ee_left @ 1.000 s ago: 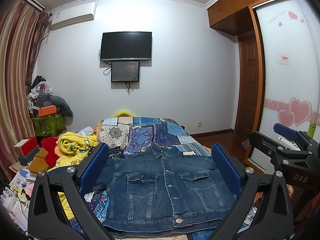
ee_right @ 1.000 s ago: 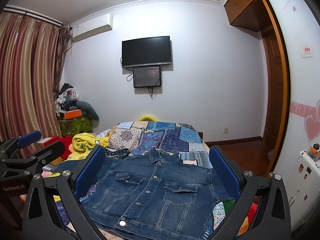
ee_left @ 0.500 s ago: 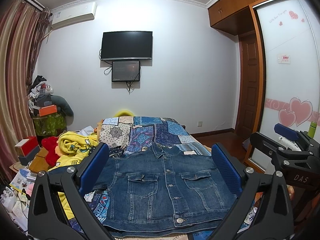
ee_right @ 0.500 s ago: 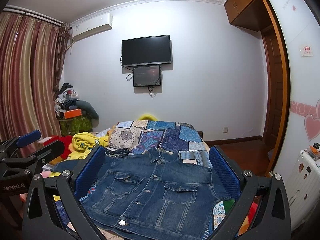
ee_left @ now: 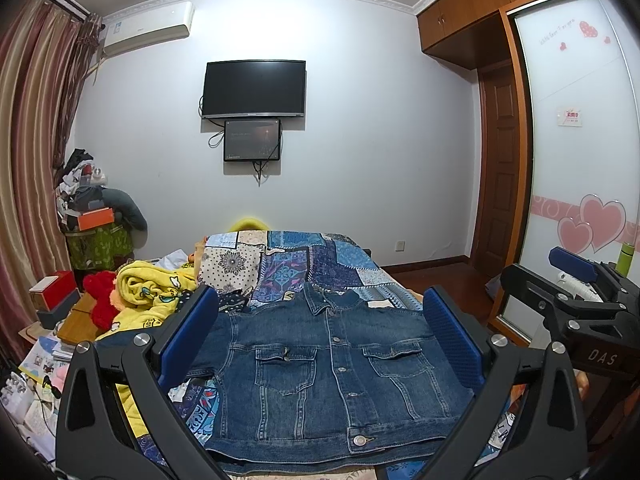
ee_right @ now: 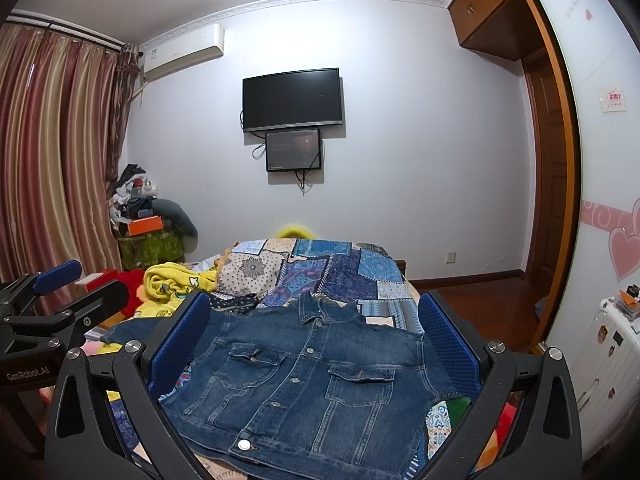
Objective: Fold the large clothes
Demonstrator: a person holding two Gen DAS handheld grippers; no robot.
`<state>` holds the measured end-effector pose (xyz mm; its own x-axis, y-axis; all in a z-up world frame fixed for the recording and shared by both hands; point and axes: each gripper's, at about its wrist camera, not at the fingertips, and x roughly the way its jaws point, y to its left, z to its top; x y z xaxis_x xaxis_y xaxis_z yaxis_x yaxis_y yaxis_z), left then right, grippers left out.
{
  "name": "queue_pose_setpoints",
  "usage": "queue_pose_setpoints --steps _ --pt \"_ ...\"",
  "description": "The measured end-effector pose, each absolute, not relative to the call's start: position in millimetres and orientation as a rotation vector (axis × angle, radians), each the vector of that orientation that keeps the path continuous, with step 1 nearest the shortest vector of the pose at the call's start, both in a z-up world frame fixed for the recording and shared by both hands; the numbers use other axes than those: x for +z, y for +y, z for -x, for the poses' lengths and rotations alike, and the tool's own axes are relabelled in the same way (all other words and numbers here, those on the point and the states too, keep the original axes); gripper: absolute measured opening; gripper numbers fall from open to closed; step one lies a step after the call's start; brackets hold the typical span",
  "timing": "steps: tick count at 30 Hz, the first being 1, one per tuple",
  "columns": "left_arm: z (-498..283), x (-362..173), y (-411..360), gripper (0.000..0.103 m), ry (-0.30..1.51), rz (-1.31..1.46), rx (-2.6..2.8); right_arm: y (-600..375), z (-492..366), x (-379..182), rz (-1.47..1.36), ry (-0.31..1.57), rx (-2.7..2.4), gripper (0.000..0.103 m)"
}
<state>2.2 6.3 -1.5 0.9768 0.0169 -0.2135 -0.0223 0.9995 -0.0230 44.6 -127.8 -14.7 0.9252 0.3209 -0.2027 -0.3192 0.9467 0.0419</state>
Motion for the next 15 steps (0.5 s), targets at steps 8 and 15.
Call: queue_pose_setpoints --steps 8,15 --pt "-2.6 -1.7 7.1 0.103 0.218 0.028 0.02 -128.4 -44.8 -15.6 -0.008 0.211 0.329 0.103" --pt "-4.2 -1.6 9.0 0.103 0.228 0.033 0.023 -127.9 -48.2 -17.9 -0.006 0.221 0.327 0.103"
